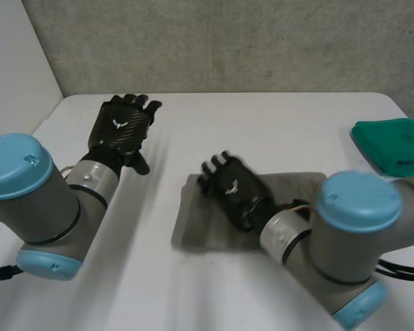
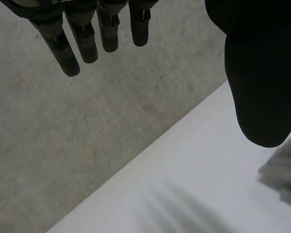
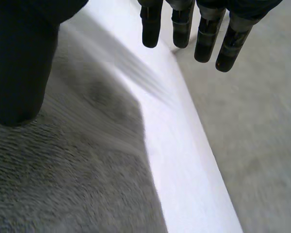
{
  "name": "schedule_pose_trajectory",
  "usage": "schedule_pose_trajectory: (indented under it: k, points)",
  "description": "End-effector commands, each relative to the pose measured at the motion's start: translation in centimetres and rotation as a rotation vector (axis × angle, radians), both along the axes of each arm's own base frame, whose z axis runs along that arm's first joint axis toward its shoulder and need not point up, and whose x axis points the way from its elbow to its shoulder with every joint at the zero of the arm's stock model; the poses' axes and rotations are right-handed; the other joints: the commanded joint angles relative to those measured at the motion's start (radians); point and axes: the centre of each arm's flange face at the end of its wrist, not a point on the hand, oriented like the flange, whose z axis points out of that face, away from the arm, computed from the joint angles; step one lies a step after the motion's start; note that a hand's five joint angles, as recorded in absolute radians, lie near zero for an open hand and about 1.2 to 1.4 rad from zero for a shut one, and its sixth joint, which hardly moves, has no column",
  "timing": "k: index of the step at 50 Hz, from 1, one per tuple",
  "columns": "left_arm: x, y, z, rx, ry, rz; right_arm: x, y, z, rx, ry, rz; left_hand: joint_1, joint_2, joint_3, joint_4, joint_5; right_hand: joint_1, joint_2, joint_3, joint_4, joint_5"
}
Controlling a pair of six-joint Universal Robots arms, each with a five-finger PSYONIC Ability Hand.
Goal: Fold the laundry.
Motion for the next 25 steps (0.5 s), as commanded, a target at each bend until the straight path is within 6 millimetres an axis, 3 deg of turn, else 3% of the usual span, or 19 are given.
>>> schedule_pose_trajectory:
  k: [1,5,7,13,21,22,24,25]
  points:
    - [-3.1,1.4,1.8,-0.052,0.034,-0.096,-5.6,-3.0,4.9,0.281,-0.294,-0.261,0.012,-0.003,-0.012,-0.002,-0.02,-0.026,-0.043,-0.036,-0.058,-0.06]
    - [-5.5,3.0,0.8,-0.018,0.014,-0.172,-8.4,-3.1,4.2,0.458,-0.326,-0.376,0.012,-0.003,-0.012,-0.002,-0.02,-0.026,-0.043,-0.036,-0.058,-0.06]
    - [-6.2,3.3,0.1,0.011,-0.007,-0.191,-10.2,-3.3,2.9,0.518,-0.293,-0.446,0.012,-0.003,-0.012,-0.002,-0.02,-0.026,-0.043,-0.036,-0.058,-0.06]
    - [-7.2,3.4,-4.2,0.159,-0.102,-0.21,-13.5,-3.6,-0.2,0.515,-0.185,-0.539,0.009,-0.006,-0.015,-0.005,-0.023,-0.008,-0.025,-0.017,-0.04,-0.041]
    - [-7.1,3.7,-5.7,0.202,-0.16,-0.207,-15.5,-4.6,-4.1,0.568,-0.1,-0.58,0.012,-0.003,-0.012,-0.002,-0.02,0.556,0.539,0.546,0.523,0.522]
    - [-7.1,3.7,-5.7,0.202,-0.162,-0.207,-15.5,-4.6,-4.2,0.571,-0.098,-0.581,0.012,-0.003,-0.012,-0.002,-0.02,0.661,0.644,0.651,0.629,0.628]
    - [-7.0,3.9,-5.6,0.204,-0.165,-0.206,-16.0,-5.0,-4.4,0.557,-0.093,-0.61,0.012,-0.003,-0.012,-0.002,-0.02,1.11,1.093,1.1,1.077,1.076]
    - [-6.9,4.0,-5.6,0.205,-0.168,-0.206,-16.1,-5.1,-4.4,0.548,-0.09,-0.613,0.012,-0.003,-0.012,-0.002,-0.02,1.195,1.178,1.185,1.162,1.161]
